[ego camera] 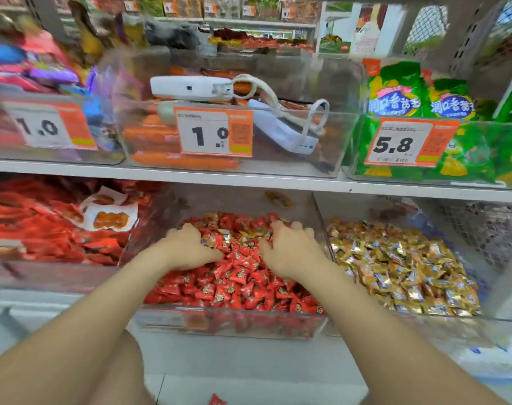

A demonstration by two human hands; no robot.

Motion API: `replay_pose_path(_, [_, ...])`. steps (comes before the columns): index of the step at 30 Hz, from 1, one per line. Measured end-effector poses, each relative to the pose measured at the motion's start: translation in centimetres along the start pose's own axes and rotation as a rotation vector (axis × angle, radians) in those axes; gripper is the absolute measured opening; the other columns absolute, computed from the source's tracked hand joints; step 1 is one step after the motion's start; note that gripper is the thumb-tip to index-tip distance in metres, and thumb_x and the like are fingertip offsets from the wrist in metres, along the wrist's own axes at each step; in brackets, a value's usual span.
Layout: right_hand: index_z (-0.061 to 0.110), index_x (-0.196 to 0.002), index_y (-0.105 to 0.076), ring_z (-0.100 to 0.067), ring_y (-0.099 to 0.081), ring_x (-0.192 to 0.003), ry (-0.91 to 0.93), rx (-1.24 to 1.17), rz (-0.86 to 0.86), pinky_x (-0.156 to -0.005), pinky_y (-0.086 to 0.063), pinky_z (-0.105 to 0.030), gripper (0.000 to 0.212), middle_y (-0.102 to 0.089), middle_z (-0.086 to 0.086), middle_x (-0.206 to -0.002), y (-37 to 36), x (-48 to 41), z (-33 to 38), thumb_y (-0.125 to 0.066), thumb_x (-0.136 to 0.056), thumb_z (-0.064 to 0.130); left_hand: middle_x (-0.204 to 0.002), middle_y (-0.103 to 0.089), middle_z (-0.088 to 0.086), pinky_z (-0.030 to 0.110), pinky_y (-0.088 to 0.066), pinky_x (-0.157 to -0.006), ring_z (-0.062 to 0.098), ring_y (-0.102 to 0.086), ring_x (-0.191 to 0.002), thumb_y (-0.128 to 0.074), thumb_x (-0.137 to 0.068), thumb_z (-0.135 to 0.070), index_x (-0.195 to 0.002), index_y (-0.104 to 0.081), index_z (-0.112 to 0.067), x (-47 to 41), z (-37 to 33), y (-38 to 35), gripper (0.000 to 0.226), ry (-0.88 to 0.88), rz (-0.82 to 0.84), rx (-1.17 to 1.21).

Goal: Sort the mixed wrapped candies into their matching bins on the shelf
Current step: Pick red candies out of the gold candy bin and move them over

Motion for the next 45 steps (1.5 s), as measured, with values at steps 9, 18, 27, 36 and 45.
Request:
replay_pose_path(9, [0.012, -0.144, -0.058, -0.031, -0.059, -0.132, -0.125, -0.114, 0.293, -0.107, -0.051, -0.034, 0.092, -0.059, -0.011, -0.148, -2.3, -4.8, 1.7, -0.072, -0.075, 0.071, -0.149, -0.051, 0.012, 0.037, -0.05, -0.098, 0.031, -0.054, -0.132, -0.102, -0.058, -0.042, -0.149, -0.042, -0.007, -4.0, 0.6, -0.3, 0.114, 0.071, 0.16, 0.298])
replay_pose_path(18, [0.013, -0.097, -0.06, -0.013, -0.052, -0.074, -0.176, -0.537, 0.482, -0.05, -0.042, -0.026, 0.028, -0.056, 0.0, -0.092, -3.0, -4.8, 4.4, -0.081, -0.079, 0.021, -0.113, -0.077, 0.017, 0.05, -0.061, -0.096, 0.03, -0.075, -0.101, -0.098, -0.023, -0.015, -0.111, -0.071, -0.005, -6.0, -0.5, -2.5, 0.093, -0.058, 0.312, 0.58])
replay_pose_path(27, [0.032, -0.137, -0.056, -0.006, -0.07, -0.105, 0.306, -0.622, 0.241, -0.093, -0.059, -0.024, 0.089, -0.071, 0.014, -0.117, 1.6, -2.5, 4.7, -0.098, -0.062, 0.011, -0.102, -0.077, -0.004, 0.023, -0.059, -0.075, 0.009, -0.076, -0.09, -0.099, -0.059, -0.002, -0.117, -0.06, -0.028, 0.7, -1.6, 2.1, 0.074, -0.388, 0.118, 0.594])
replay_pose_path(36, [0.045, -0.124, -0.064, 0.002, -0.058, -0.125, 0.523, -0.231, 0.141, -0.112, -0.045, -0.034, 0.054, -0.064, 0.023, -0.13, 1.4, 2.0, 2.8, -0.086, -0.074, 0.047, -0.15, -0.044, -0.023, 0.022, -0.033, -0.114, -0.001, -0.041, -0.138, -0.095, -0.071, -0.043, -0.151, -0.04, -0.046, 4.9, 1.0, 0.9, 0.097, -0.533, 0.057, 0.211])
replay_pose_path(45, [0.055, -0.147, -0.042, -0.016, -0.063, -0.125, 0.499, -0.176, 0.048, -0.112, -0.046, -0.048, 0.053, -0.056, 0.02, -0.15, 0.7, 3.4, 3.2, -0.065, -0.101, 0.044, -0.13, -0.052, -0.018, 0.03, -0.04, -0.111, 0.002, -0.046, -0.126, -0.083, -0.075, -0.064, -0.134, -0.065, -0.037, 6.1, 0.0, 2.4, 0.067, -0.677, -0.306, 0.176])
Point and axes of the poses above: each hand's wrist, its own x-axis away from the middle knuckle, its own y-axis out of the back of the hand, z = x × y, the point moved 8 cm from there along -x, towards the middle knuckle
